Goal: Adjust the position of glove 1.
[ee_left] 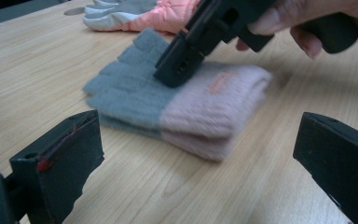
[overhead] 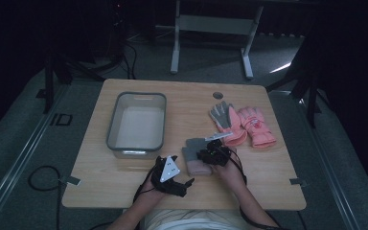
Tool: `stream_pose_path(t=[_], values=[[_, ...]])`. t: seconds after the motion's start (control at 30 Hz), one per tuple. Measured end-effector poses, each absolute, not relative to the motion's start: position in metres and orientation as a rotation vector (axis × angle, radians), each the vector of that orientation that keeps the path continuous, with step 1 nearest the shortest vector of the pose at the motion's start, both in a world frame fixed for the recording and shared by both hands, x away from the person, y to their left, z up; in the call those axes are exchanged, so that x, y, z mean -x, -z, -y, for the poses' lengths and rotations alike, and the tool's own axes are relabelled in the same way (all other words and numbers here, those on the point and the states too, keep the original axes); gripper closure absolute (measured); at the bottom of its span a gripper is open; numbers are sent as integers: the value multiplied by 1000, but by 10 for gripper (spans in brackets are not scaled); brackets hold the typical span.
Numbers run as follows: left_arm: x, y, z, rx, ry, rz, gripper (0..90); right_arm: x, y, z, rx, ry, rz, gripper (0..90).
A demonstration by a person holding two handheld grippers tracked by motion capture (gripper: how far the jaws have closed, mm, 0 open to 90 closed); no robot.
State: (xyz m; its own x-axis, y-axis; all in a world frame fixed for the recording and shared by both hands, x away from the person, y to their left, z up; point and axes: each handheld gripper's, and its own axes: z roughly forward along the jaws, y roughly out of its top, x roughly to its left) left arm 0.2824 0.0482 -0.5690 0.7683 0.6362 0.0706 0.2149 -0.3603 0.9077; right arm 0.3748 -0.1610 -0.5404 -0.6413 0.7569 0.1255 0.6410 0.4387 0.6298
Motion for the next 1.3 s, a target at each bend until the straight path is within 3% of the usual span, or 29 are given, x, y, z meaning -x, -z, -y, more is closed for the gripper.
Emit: stream_pose_path(t=[0.23,0.4,0.47,0.57,0.7,0.87,1.1,1.3], values=[[-285,564,-48,-1939,-473,-614,10,-376,537,162,-1214,-1020,-2535,656],[-288,549,-40,-1961,-518,-577,11,-380,513,176,-1170,-1074,-2464,603],[-291,545,-36,-1982,-478,-592,61,-386,505,183,-1182,-1082,-2443,601],[-298,543,-27,-2037,-423,-590,68,-396,499,192,-1217,-1079,-2416,603],[-303,544,-11,-2121,-397,-501,138,-409,504,196,-1288,-1075,-2408,601],[-310,551,4,-2226,-353,-380,157,-421,517,189,-1345,-1050,-2413,544],[-311,558,8,-2276,-508,-251,278,-430,535,184,-1414,-1007,-2408,467],[-309,565,11,-2331,-644,-173,313,-430,545,182,-1455,-969,-2411,431]])
